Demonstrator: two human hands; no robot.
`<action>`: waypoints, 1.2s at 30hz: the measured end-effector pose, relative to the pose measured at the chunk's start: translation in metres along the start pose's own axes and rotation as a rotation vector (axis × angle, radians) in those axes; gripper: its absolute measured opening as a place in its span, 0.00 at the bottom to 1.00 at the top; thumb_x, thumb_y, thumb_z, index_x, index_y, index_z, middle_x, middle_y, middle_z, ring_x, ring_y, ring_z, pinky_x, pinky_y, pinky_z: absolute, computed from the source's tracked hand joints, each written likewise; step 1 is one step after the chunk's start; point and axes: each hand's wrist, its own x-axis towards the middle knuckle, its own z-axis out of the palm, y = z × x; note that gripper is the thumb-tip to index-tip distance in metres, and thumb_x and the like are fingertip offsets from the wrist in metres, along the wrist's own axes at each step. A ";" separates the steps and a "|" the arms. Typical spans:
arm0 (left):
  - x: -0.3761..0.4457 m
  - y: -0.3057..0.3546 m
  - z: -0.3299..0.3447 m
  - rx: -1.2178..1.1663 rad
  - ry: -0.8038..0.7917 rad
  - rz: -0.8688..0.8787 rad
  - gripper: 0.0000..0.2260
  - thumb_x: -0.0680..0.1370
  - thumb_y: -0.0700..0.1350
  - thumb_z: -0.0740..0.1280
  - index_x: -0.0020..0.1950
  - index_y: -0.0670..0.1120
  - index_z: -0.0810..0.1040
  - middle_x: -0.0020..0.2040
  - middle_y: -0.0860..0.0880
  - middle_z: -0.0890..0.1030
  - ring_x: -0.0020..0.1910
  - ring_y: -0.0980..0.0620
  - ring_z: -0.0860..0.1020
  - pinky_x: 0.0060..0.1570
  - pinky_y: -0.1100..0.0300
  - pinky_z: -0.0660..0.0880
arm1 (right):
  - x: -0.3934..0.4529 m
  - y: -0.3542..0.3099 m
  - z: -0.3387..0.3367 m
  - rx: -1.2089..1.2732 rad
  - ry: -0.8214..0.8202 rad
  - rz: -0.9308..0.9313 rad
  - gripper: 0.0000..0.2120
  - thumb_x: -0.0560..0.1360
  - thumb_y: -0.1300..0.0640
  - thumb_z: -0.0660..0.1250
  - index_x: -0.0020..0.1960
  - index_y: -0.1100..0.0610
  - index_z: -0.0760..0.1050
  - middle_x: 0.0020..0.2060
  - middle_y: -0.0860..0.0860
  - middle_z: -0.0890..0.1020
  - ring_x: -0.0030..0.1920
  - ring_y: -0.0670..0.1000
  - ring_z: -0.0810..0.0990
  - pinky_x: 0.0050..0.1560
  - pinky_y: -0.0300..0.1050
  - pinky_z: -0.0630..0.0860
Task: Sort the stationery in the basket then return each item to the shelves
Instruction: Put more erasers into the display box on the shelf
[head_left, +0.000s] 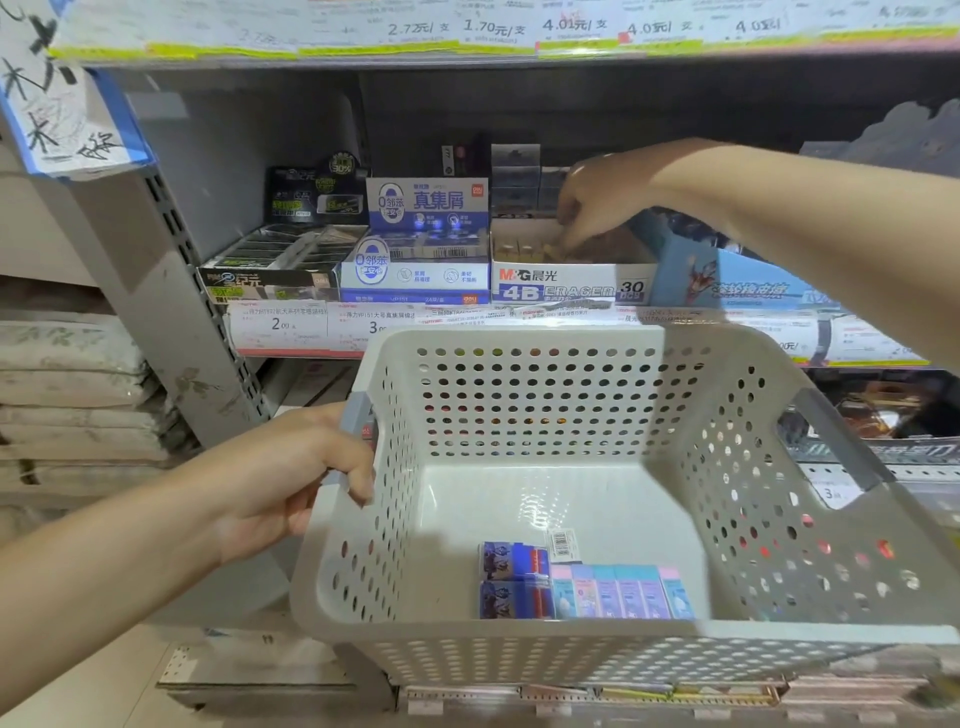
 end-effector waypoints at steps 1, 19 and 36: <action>-0.001 0.000 0.000 0.001 0.002 -0.001 0.33 0.45 0.36 0.66 0.51 0.39 0.78 0.41 0.38 0.79 0.42 0.40 0.73 0.47 0.47 0.62 | 0.001 -0.002 0.004 -0.023 0.004 0.007 0.18 0.73 0.43 0.66 0.50 0.58 0.80 0.45 0.53 0.83 0.45 0.56 0.82 0.46 0.49 0.79; -0.007 0.002 0.007 0.054 -0.002 -0.015 0.28 0.54 0.33 0.63 0.54 0.41 0.79 0.40 0.40 0.83 0.33 0.44 0.81 0.51 0.41 0.76 | 0.016 0.009 0.029 0.172 0.129 -0.084 0.14 0.76 0.65 0.64 0.59 0.55 0.79 0.57 0.52 0.81 0.54 0.54 0.79 0.57 0.49 0.78; -0.009 0.015 0.042 0.030 0.034 -0.017 0.31 0.49 0.32 0.65 0.52 0.39 0.79 0.43 0.38 0.82 0.41 0.40 0.78 0.57 0.36 0.71 | -0.117 -0.045 0.103 0.086 0.091 -0.453 0.07 0.70 0.58 0.61 0.34 0.55 0.73 0.31 0.52 0.78 0.33 0.53 0.74 0.38 0.41 0.73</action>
